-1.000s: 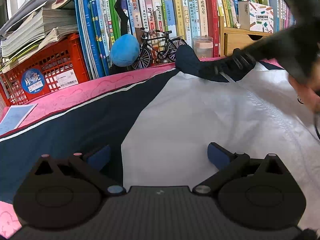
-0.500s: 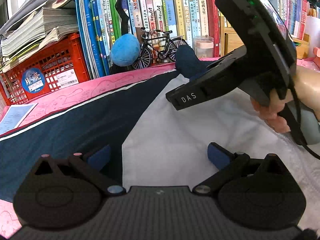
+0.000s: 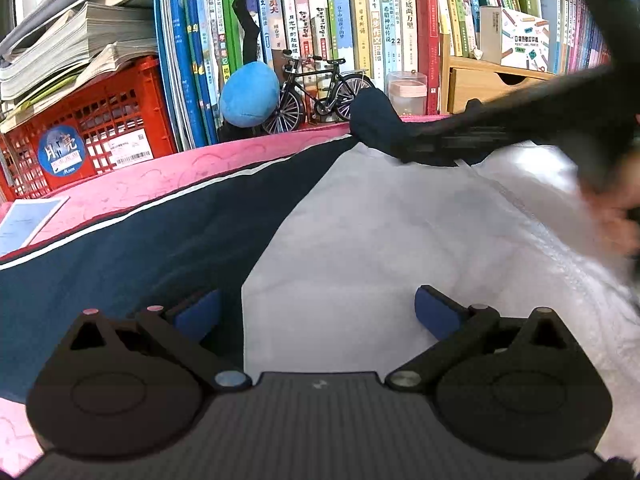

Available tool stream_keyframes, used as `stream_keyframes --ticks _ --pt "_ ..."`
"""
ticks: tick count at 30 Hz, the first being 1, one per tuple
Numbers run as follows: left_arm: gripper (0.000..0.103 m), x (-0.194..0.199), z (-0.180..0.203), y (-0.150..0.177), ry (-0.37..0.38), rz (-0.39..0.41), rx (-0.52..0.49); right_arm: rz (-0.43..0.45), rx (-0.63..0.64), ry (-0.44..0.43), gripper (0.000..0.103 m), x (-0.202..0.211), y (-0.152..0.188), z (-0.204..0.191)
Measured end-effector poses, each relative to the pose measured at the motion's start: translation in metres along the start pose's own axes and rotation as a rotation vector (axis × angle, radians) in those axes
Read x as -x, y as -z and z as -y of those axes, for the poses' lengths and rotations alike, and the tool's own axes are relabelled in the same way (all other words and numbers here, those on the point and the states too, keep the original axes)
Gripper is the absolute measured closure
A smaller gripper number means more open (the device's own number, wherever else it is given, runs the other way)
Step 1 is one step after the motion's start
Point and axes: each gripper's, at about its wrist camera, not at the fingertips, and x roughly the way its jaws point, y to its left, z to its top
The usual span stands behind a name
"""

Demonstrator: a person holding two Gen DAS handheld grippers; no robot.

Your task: Fold clothes

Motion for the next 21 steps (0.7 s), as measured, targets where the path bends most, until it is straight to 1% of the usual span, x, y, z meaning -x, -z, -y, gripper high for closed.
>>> stream_keyframes --ticks 1,2,3,4,5,7,8,9,10,12,13,14,15,17,19,21 --pt "0.0 0.0 0.001 0.0 -0.002 0.001 -0.003 -0.007 0.01 -0.009 0.039 0.015 0.007 0.006" --pt "0.0 0.0 0.001 0.0 -0.004 0.002 -0.005 -0.026 0.02 -0.03 0.033 0.03 0.017 0.014" --pt "0.0 0.0 0.001 0.001 -0.004 0.003 -0.005 -0.04 0.017 -0.03 0.029 0.04 0.027 0.022" --pt "0.0 -0.001 0.001 0.001 -0.002 0.002 -0.004 -0.052 0.011 -0.025 0.02 0.05 0.037 0.031" --pt "0.0 -0.001 0.0 0.001 0.0 0.001 -0.001 -0.064 0.005 -0.02 0.018 0.06 0.047 0.04" --pt "0.0 -0.002 -0.001 0.001 0.005 -0.001 0.005 -0.145 -0.02 0.121 0.019 0.065 0.069 0.069" --pt "0.0 -0.002 -0.002 0.001 0.009 -0.002 0.009 -0.183 -0.05 0.201 0.015 0.066 0.08 0.087" --pt "0.0 -0.002 -0.003 0.001 0.014 -0.004 0.013 -0.172 -0.124 0.234 0.016 0.072 0.087 0.108" --pt "0.0 -0.003 -0.004 0.002 0.018 -0.006 0.017 -0.187 -0.223 0.319 0.016 0.078 0.092 0.132" --pt "0.0 -0.003 -0.005 0.002 0.025 -0.008 0.024 -0.184 -0.339 0.485 0.018 0.096 0.098 0.161" --pt "0.0 -0.003 -0.005 0.002 0.024 -0.008 0.025 -0.168 -0.36 0.518 0.025 0.106 0.1 0.167" --pt "0.0 -0.002 -0.005 0.002 0.021 -0.008 0.021 -0.138 -0.35 0.513 0.027 0.118 0.101 0.166" --pt "0.0 0.0 -0.004 0.002 0.011 -0.009 0.013 -0.104 -0.325 0.486 0.027 0.129 0.102 0.16" --pt "0.0 0.006 0.0 0.001 -0.005 -0.005 -0.003 -0.021 -0.246 0.384 0.027 0.15 0.103 0.137" --pt "0.0 0.016 0.005 -0.001 0.017 0.014 -0.013 0.043 -0.166 0.237 0.026 0.163 0.102 0.111" --pt "0.0 0.023 0.013 -0.005 0.066 0.041 -0.042 0.079 -0.097 0.085 0.023 0.164 0.096 0.086"
